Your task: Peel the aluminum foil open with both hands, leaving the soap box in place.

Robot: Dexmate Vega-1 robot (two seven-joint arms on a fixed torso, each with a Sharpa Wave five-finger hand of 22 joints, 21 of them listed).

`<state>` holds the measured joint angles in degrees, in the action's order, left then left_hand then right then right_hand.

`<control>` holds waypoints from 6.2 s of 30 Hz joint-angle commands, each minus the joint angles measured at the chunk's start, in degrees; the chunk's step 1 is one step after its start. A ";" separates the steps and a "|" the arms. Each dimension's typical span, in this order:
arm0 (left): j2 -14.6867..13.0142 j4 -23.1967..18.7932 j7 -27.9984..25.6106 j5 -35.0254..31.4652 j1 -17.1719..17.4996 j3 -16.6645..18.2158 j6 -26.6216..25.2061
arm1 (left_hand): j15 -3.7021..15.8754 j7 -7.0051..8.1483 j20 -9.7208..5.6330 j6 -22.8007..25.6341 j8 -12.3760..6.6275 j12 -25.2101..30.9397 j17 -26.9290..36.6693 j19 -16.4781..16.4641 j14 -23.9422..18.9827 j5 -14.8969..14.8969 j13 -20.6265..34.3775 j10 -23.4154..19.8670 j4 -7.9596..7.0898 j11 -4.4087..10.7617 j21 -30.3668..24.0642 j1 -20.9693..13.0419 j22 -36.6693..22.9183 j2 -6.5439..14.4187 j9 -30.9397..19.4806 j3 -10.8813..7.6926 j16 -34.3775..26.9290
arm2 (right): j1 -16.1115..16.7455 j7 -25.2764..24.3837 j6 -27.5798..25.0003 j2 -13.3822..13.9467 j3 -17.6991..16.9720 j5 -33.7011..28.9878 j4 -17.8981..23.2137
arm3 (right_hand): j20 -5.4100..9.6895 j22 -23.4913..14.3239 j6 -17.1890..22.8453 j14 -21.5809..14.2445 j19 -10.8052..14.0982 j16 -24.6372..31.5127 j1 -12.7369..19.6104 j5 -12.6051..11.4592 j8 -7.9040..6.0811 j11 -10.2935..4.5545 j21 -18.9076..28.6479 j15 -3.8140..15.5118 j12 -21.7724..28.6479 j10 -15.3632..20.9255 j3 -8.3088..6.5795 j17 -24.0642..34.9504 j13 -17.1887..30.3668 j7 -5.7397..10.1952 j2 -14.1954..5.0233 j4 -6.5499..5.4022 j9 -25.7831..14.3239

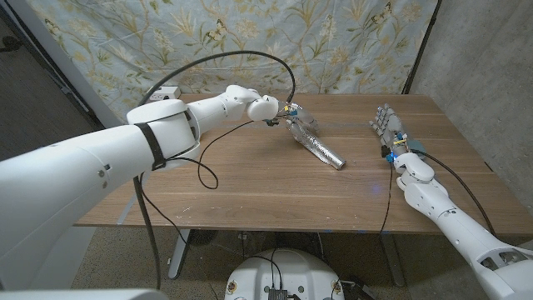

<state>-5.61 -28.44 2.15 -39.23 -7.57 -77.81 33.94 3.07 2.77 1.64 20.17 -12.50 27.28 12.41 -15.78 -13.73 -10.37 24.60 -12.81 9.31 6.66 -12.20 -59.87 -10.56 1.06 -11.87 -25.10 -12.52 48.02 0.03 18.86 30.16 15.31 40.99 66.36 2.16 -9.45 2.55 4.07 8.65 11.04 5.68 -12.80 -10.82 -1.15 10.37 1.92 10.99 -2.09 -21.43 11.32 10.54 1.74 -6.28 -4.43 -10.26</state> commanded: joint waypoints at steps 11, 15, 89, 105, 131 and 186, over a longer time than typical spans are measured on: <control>-0.03 -0.59 -5.45 0.02 0.44 -4.06 -1.68 | 0.29 0.08 -0.20 1.88 -0.77 1.63 0.30 -1.34 -1.87 -0.31 0.83 -1.53 0.16 -0.06 -0.64 -1.71 -0.10 0.21 -0.54 0.55 -0.68 | 0.20 1.17 1.10 0.03 -0.82 1.00 -1.45 | 4.13 -0.11 -0.23 0.66 -0.04 0.37 0.50 0.32 0.03 0.01 0.31 1.08 0.03 -0.36 -0.48 0.31 0.25 0.11 -0.24 -0.01 -0.27; -0.46 -1.49 -5.36 -0.31 0.65 -3.89 -2.11 | 0.41 0.22 -0.16 2.41 -0.93 2.08 0.44 -1.49 -2.36 -0.37 1.13 -1.72 0.09 -0.05 -0.66 -1.94 -0.11 0.41 -0.67 0.77 -0.87 | 0.38 1.04 0.66 0.48 -0.85 0.93 -0.84 | 4.14 -0.11 -0.22 0.67 -0.06 0.38 0.49 0.33 0.01 0.03 0.31 1.16 0.03 -0.37 -0.50 0.32 0.25 0.09 -0.25 -0.01 -0.27; 3.32 6.75 -14.72 5.37 1.33 -8.53 -4.60 | 7.47 2.56 -1.03 27.57 -12.49 16.47 4.63 -11.33 -20.57 -1.92 7.88 -25.39 -0.17 5.03 -4.08 -8.07 -0.56 1.98 -3.77 5.07 -8.17 | 0.24 -0.48 -0.86 2.41 -0.37 -0.98 3.76 | 4.19 -0.11 -0.24 0.71 -0.11 0.42 0.56 0.48 -0.05 -0.10 0.35 1.09 0.05 -0.47 -0.94 0.31 0.25 0.12 -0.32 0.24 -0.27; -2.76 -0.69 -10.81 5.33 1.25 -3.40 -0.67 | 7.32 2.59 -1.11 27.49 -13.37 16.98 5.07 -11.19 -20.52 -1.99 9.15 -25.29 -0.36 4.97 -4.06 -8.06 -0.58 2.18 -4.51 5.54 -8.07 | -0.83 -0.82 -1.67 2.18 1.11 -2.61 5.15 | 4.23 -0.11 -0.26 0.70 -0.08 0.43 0.57 0.50 -0.05 -0.13 0.37 1.16 0.04 -0.52 -1.03 0.32 0.25 0.09 -0.34 0.28 -0.27; -13.20 -22.09 2.04 6.93 8.98 10.18 -7.99 | 7.19 2.28 -0.93 27.73 -14.73 17.85 5.61 -10.85 -21.07 -2.13 11.27 -25.39 -0.49 4.81 -4.00 -8.06 -0.62 2.62 -5.13 6.00 -7.85 | 0.33 -2.02 -3.42 3.43 1.75 -3.90 9.17 | 4.23 -0.10 -0.22 0.73 -0.08 0.44 0.57 0.56 -0.08 -0.08 0.37 1.12 0.05 -0.53 -1.20 0.33 0.25 0.12 -0.36 0.35 -0.27; -20.65 -40.59 7.12 15.36 22.43 23.98 -19.16 | 6.87 1.78 -0.52 28.47 -17.27 19.20 6.79 -10.48 -22.02 -2.62 14.81 -26.47 -0.33 4.47 -4.11 -8.73 -0.72 3.28 -5.63 6.44 -7.43 | 1.83 -3.23 -8.88 7.13 2.76 -6.05 16.93 | 4.23 -0.10 -0.01 0.55 0.00 0.48 0.84 0.67 -0.15 -0.06 0.40 1.13 0.09 -0.46 -1.68 0.28 0.25 -0.11 -0.57 0.64 -0.28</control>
<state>-24.16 -64.00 9.03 -25.85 11.34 -56.52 18.22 10.02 2.97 0.93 45.98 -21.75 43.21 19.03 -26.09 -35.22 -12.78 37.81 -33.81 9.27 7.16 -15.98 -67.66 -11.06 2.49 -15.71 -18.52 -20.19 49.64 -3.45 11.06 36.65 17.65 35.30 81.97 2.15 -9.45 2.55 4.28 8.66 11.04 5.76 -12.36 -10.82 -1.15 10.37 2.11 10.99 -2.09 -22.70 11.31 10.54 1.74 -6.19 -3.64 -10.26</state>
